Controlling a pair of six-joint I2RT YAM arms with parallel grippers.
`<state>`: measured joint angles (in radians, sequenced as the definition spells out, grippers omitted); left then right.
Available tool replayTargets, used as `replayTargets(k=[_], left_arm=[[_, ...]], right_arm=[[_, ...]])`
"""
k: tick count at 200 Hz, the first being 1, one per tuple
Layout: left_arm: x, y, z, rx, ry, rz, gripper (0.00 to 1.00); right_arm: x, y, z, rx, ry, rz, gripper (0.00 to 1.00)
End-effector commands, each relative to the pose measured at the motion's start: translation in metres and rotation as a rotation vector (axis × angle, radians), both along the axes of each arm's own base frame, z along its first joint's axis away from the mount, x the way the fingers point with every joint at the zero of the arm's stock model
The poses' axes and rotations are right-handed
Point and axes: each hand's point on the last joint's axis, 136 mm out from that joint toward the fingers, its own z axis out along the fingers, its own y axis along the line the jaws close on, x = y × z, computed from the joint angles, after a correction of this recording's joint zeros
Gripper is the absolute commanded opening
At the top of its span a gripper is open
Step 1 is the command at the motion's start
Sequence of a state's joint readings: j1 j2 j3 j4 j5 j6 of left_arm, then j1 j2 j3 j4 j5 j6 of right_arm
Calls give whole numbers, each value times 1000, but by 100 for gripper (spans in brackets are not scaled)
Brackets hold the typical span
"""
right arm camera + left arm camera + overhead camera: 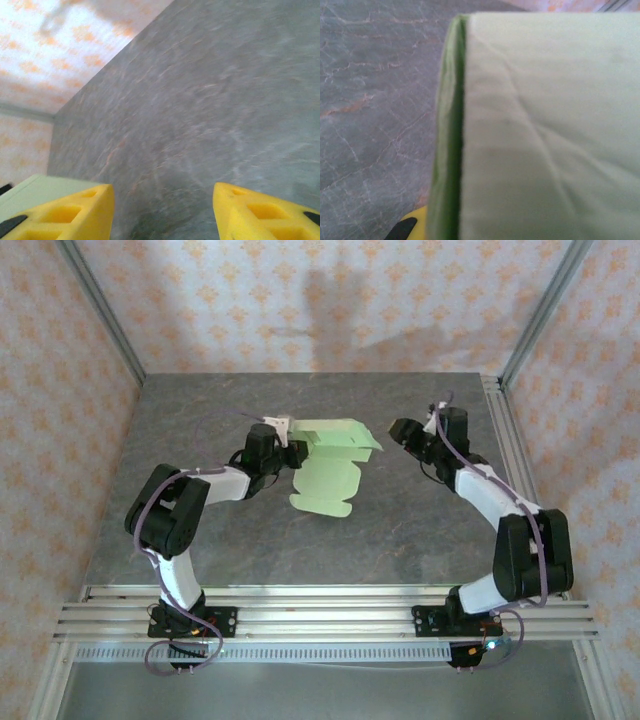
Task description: Fold the paper box
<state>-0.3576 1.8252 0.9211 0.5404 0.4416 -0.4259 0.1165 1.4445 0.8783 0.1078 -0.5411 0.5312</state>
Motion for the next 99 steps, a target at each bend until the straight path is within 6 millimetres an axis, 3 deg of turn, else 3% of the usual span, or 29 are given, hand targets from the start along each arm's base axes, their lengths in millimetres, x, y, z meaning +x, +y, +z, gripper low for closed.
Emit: replayTargets(k=[1,41,99], left_arm=[[9,-9,33,-176,-24,14,0],[13,-22,56,-325,-28,-21,0],[20,-28,57,-303,-31,-20,0]], right_arm=[[-5,-4,14,71,-40,-50,54],[-20,40,43,220,-160,152,56],[-27,85,76,311,-258,319,57]])
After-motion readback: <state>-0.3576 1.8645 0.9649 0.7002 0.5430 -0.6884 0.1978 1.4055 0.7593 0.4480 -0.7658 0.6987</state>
